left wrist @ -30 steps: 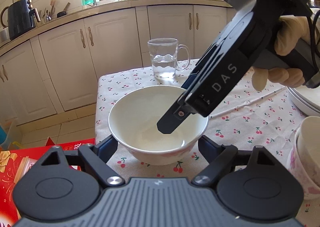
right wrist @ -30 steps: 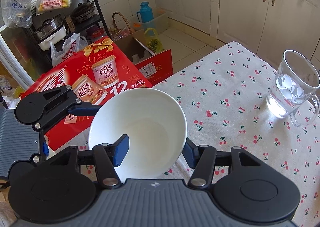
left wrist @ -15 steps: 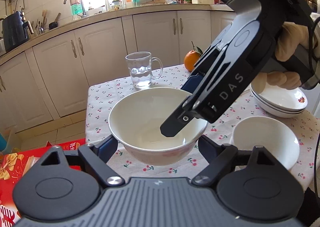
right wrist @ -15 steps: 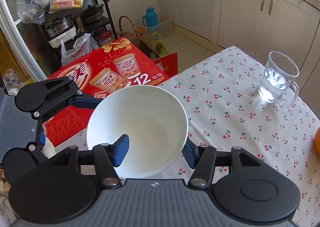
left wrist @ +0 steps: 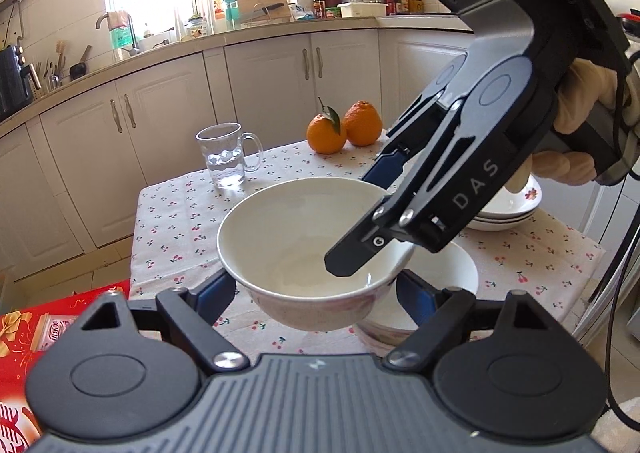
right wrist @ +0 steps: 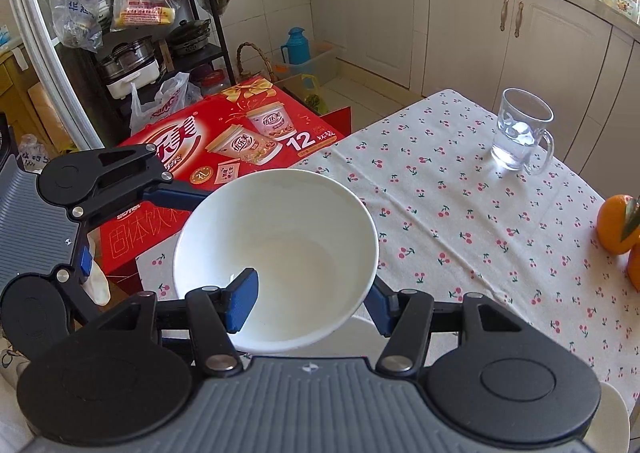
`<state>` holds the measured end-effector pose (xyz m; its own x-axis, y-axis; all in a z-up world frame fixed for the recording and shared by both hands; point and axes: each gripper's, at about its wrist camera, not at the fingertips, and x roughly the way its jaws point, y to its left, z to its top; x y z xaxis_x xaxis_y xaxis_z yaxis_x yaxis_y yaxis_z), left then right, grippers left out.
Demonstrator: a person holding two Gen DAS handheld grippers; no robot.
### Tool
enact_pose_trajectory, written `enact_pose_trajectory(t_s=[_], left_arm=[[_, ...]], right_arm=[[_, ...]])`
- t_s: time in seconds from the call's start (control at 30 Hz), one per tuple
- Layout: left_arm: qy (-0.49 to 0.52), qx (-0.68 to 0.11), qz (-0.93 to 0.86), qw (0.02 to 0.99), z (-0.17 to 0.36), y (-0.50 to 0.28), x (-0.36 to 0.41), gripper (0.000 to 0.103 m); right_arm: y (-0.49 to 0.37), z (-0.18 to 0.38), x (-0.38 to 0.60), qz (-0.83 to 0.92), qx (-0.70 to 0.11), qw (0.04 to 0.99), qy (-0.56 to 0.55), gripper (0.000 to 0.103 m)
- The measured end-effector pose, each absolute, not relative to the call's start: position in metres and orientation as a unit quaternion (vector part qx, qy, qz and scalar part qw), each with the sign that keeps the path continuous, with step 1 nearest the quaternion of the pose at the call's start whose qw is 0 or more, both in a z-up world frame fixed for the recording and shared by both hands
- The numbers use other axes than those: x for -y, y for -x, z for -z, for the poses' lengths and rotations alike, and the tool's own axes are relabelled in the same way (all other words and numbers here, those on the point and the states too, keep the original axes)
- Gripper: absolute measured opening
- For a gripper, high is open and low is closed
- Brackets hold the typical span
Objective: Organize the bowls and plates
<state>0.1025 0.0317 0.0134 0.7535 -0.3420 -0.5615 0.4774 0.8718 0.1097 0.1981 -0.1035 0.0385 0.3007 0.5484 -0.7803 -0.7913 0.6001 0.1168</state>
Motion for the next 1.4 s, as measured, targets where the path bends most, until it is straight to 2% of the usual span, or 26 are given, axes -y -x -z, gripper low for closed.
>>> enact_pose_trajectory(t_s=[0.5, 1.4], left_arm=[[-0.119, -0.287, 0.267, 0.912, 0.0, -0.102, 0.007, 0.087], [-0.11, -0.314, 0.283, 0.899, 0.016, -0.111, 0.01, 0.088]], right_arm=[[-0.172, -0.032, 0.153, -0.378, -0.423, 0.812, 0.134, 0.063], [-0.177, -0.01, 0.162, -0.368, -0.443, 0.809, 0.119, 0.064]])
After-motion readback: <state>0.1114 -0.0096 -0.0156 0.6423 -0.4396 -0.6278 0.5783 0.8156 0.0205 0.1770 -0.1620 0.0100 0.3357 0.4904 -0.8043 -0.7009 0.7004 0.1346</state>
